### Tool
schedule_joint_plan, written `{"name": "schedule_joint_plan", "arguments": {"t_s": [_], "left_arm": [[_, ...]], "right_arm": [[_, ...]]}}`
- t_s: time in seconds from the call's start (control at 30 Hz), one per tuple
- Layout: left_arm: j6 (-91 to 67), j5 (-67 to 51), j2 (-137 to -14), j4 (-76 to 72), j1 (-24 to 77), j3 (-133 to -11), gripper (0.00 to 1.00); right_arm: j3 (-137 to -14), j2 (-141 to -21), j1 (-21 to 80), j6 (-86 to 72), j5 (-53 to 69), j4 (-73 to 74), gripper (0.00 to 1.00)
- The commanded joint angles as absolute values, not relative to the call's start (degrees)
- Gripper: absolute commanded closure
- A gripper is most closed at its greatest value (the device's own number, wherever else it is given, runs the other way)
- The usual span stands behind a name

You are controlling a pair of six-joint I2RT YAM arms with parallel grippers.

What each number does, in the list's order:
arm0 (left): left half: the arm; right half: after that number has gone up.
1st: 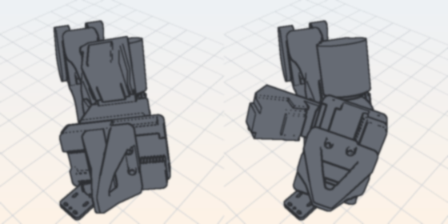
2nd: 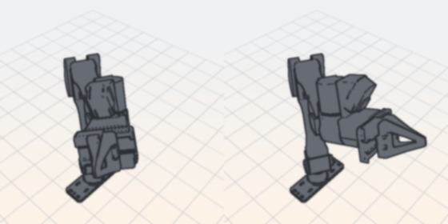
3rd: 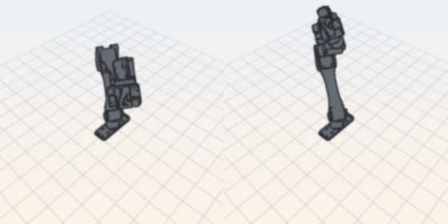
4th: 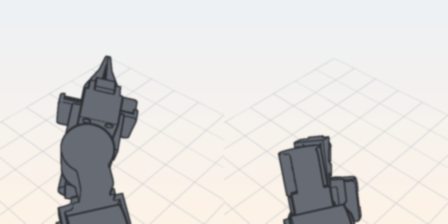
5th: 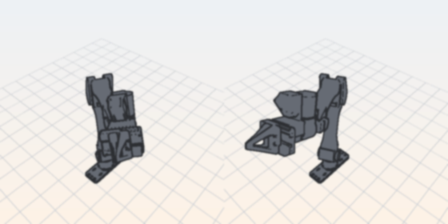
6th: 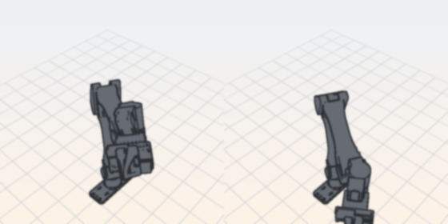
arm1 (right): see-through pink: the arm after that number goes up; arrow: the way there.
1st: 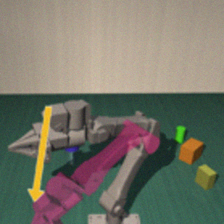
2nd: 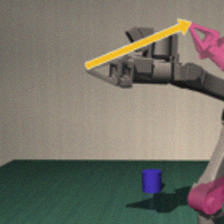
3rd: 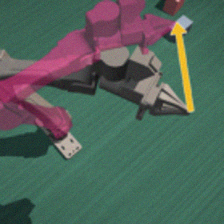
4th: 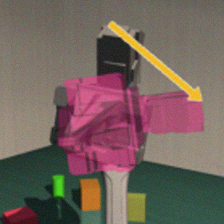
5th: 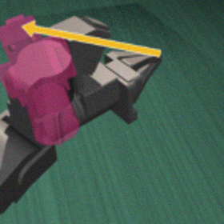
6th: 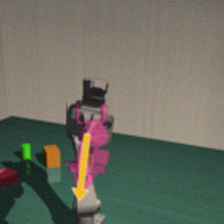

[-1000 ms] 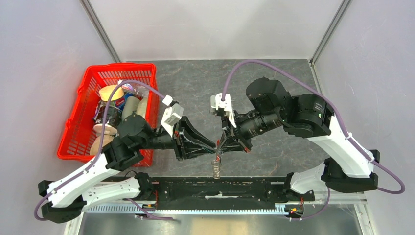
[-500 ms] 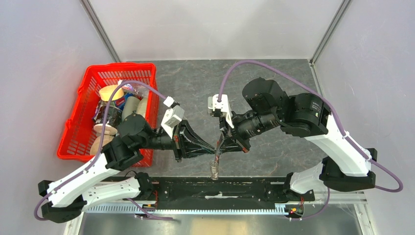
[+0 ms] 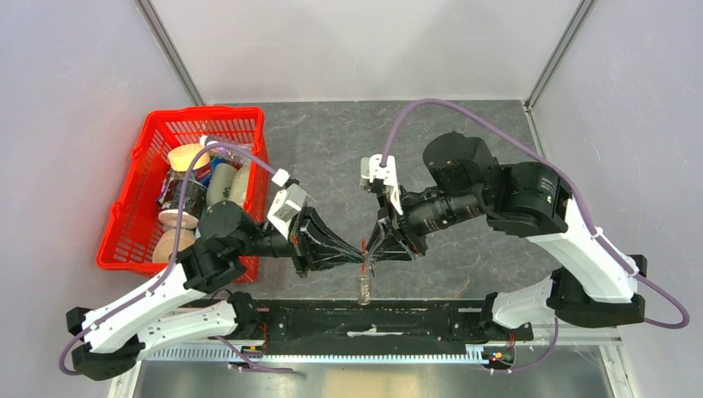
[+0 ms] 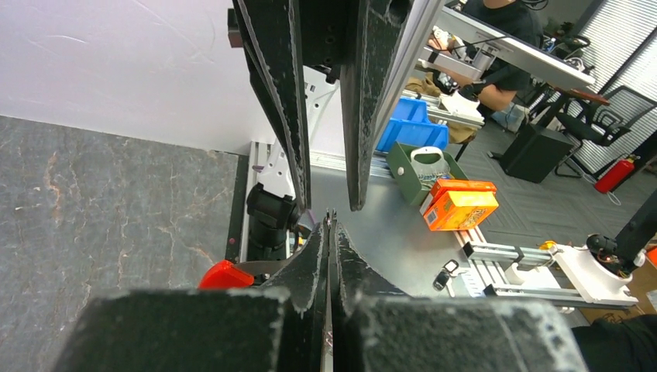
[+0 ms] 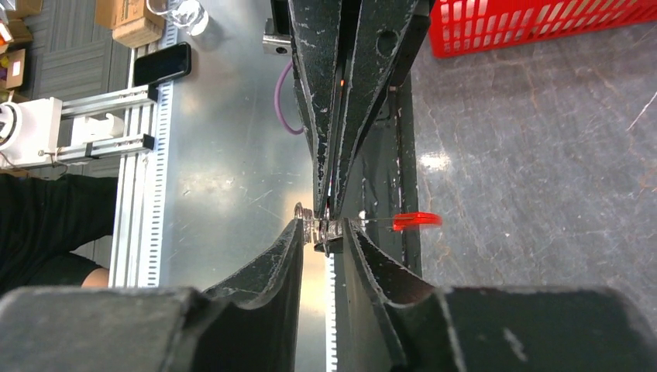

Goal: Put the keys on the keyring

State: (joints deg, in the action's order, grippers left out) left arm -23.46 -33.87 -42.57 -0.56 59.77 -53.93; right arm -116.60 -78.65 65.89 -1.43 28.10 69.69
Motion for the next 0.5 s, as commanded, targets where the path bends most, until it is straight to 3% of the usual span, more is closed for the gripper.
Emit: {"name": "schedule_joint_plan", "arguments": {"t_s": [0.0,0.47], "left_arm": [[-25.21,-35.61,-41.66,-5.10,59.85,-54.05,0.98],[-27.79,-31.90,-38.90,-13.69,59.81,-51.16,0.98]], "right_arm": [[-116.49,-76.41,66.12,-2.55,26.62,64.99,0.65],[-104.45,-67.79,66.14,-7.48,24.93,51.45,0.51]]}}
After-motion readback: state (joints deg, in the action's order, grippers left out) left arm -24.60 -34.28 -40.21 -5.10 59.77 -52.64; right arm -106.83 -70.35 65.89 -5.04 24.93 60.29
